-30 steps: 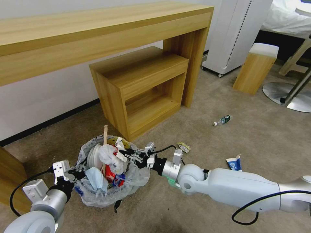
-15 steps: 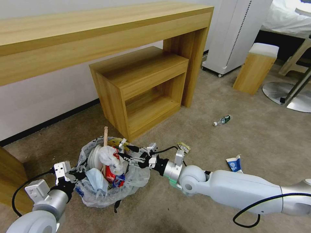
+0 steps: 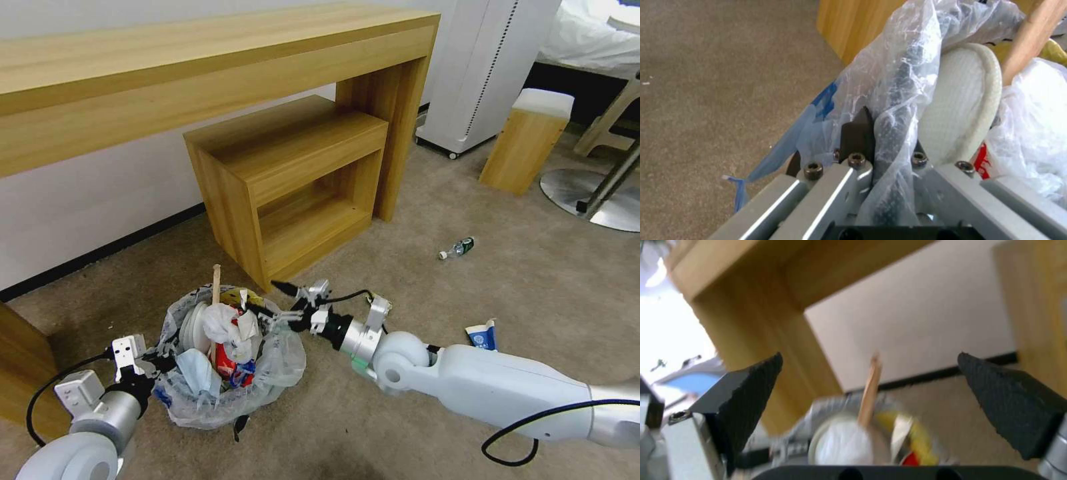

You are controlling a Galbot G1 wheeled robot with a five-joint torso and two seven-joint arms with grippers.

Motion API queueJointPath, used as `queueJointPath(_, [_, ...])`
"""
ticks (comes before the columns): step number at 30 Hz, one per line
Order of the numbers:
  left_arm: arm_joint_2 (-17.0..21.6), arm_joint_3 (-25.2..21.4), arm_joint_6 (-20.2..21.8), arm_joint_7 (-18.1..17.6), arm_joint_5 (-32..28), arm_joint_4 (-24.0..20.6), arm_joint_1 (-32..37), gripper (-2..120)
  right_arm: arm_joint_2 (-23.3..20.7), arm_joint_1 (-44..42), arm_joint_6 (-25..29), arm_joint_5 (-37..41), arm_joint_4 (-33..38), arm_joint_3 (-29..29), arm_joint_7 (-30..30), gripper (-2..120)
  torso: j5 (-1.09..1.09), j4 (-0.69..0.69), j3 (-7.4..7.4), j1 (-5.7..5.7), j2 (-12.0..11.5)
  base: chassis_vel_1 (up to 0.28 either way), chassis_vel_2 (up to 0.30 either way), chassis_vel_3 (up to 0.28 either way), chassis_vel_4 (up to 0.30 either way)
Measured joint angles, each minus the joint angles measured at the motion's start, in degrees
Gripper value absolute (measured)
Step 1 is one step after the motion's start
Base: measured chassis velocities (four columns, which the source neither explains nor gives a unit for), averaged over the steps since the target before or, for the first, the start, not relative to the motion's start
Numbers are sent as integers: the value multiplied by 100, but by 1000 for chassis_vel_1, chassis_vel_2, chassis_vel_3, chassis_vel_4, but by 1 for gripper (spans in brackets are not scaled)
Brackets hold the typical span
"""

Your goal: Pick up the trash bin and place the garbage on the floor into it.

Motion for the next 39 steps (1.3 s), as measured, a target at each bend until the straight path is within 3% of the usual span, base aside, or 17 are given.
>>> queueJointPath(3, [5,0,0,-2,15,32,-8,1,-122,-505,-17,17,156,740,387,100,0,-2,0,0,0,0,0,0,0])
queueJointPath(8, [-20,-45,-1,-1,26,13,31,1,-208,-897,-31,20,216,1426,923,100,0,-1,0,0,0,0,0,0,0])
queueJointPath(11, [-81,-92,-19,0,62,-64,64,1,-245,-1339,-100,-280,216,2192,1552,100,3,-2,0,0,0,0,0,0,0])
queueJointPath(17, [-199,-141,-72,41,148,-150,174,1,-222,-1745,-168,-594,165,2991,2169,100,2,2,0,0,0,0,0,0,0])
queueJointPath(20, [-206,-171,-105,57,164,-186,215,1,-245,-2125,-396,-848,112,3664,2605,100,2,0,0,0,0,0,0,0,0])
queueJointPath(25, [-207,-190,-124,64,171,-189,222,1,-272,-2419,-607,-1052,78,4157,3039,100,-1,-1,-1,0,0,0,0,0,0])
queueJointPath(27, [-203,-193,-191,102,243,-150,225,1,-255,-2850,-954,-1421,52,4687,3790,100,1,-2,0,0,0,0,0,0,0])
queueJointPath(39, [-218,-201,-221,138,333,-123,226,1,-56,-3346,-1282,-2105,-46,5271,4374,100,1,0,0,0,0,0,0,0,0])
